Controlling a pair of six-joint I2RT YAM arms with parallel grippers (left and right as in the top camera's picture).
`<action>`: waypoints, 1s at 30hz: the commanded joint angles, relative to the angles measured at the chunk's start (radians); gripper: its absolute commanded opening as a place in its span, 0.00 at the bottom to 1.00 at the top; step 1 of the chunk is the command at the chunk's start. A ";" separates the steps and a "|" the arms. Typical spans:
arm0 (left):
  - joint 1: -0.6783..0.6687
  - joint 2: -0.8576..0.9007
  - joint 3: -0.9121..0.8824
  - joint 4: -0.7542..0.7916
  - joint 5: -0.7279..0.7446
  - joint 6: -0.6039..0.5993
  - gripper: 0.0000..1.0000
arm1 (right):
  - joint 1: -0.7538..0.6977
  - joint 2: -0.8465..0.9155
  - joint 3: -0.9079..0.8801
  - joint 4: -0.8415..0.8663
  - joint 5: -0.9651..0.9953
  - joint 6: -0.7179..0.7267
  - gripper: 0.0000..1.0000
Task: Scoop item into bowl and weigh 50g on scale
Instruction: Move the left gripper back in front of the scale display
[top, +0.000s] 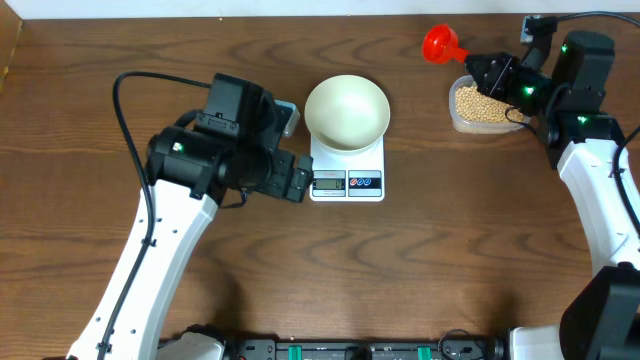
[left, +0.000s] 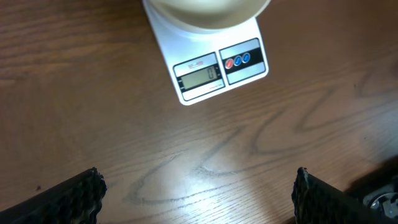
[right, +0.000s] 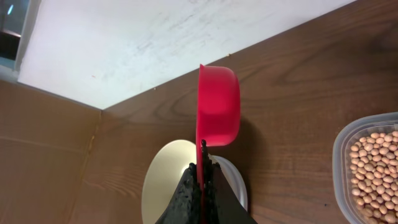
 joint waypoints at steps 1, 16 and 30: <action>-0.040 -0.015 0.006 0.001 -0.055 0.021 0.98 | -0.003 0.001 0.021 0.002 0.001 -0.022 0.01; -0.043 -0.014 0.006 0.087 -0.096 0.021 0.98 | -0.003 0.001 0.021 0.002 0.000 -0.022 0.01; -0.043 -0.010 -0.001 0.018 -0.095 0.021 0.98 | -0.003 0.001 0.021 0.002 0.000 -0.030 0.01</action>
